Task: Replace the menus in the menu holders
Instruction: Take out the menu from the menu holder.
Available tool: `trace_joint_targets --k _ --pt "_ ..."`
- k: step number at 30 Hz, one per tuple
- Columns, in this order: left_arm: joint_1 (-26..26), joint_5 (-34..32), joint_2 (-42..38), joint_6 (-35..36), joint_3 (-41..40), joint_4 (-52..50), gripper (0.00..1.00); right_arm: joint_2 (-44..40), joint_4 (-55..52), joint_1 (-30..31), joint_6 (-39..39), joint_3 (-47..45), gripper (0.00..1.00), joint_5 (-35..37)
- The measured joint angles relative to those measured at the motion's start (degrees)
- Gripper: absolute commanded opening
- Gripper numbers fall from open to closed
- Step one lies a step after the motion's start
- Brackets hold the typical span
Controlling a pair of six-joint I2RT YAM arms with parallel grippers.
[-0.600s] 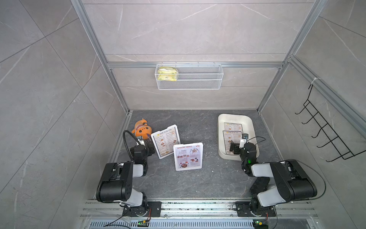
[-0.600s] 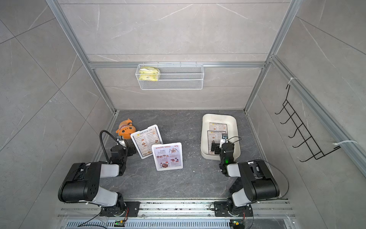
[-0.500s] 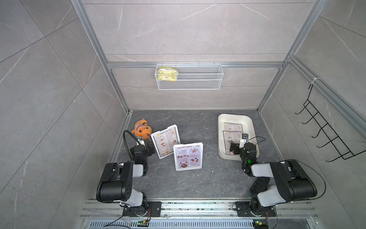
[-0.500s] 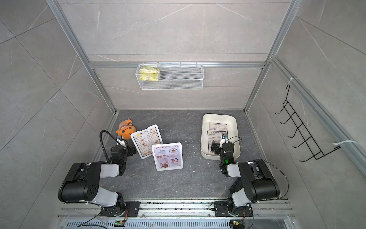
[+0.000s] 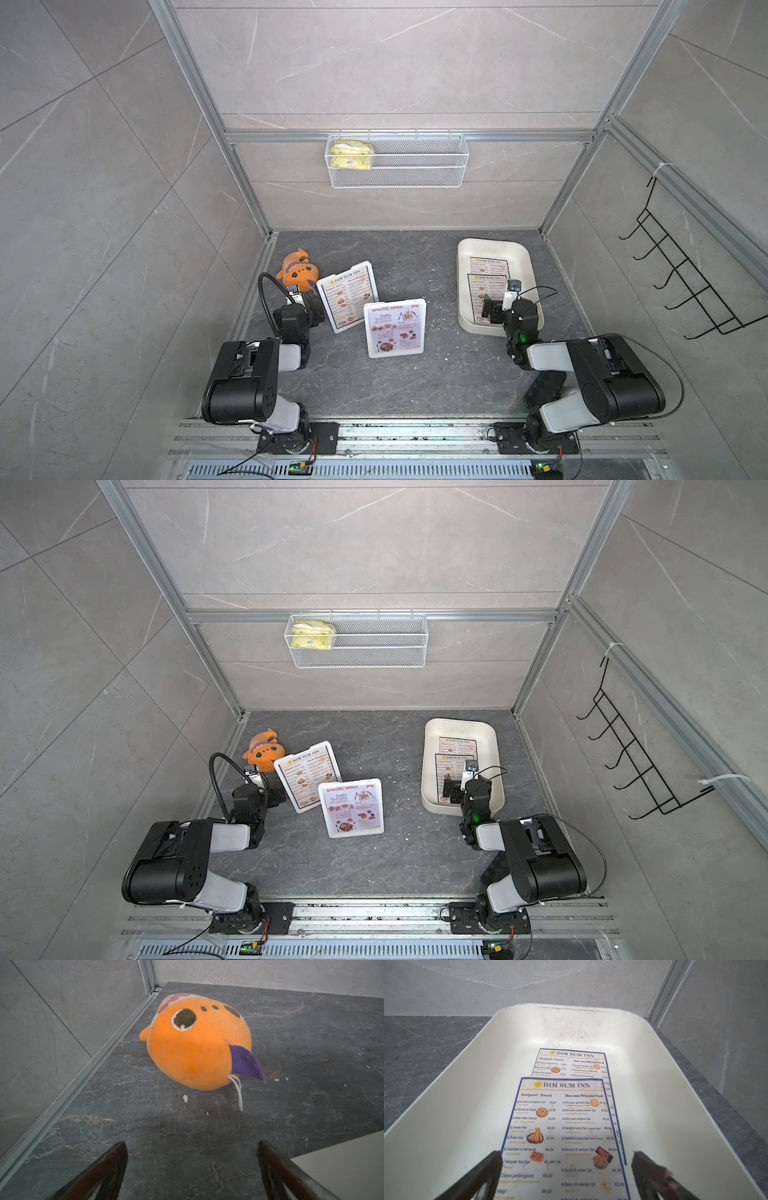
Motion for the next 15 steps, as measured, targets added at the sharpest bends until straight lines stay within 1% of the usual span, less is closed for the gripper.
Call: trace_joint_targets --k 5,6,8,9,11,12,15 --pt "0.0 -0.61 -0.31 -0.02 -0.02 -0.09 1.0 -0.66 -0.46 0.42 -0.61 0.0 1.0 0.07" --pt "-0.22 -1.42 -1.07 0.0 -0.17 -0.17 1.0 -1.95 -1.55 0.96 -1.07 -0.02 1.0 0.24" --pt "-1.03 -3.67 -5.07 -0.02 -0.76 -2.03 1.0 -7.39 -5.14 2.67 -1.92 -0.04 1.0 0.55" --pt "-1.62 -5.33 -9.46 -0.55 -1.25 -4.48 1.0 -11.65 -7.52 3.52 -1.75 0.0 1.0 0.72" --pt "-2.36 -8.85 -20.81 -3.15 -1.2 -11.34 1.0 -19.28 -12.5 4.17 0.22 0.94 1.0 1.18" --pt "-2.58 -10.73 -28.15 -5.35 -0.57 -16.37 1.0 -22.84 -15.74 4.15 1.51 2.4 1.0 1.38" --pt "-2.54 -13.29 -47.76 -12.31 2.08 -27.87 1.0 -28.61 -25.16 4.15 6.01 8.72 1.0 0.66"
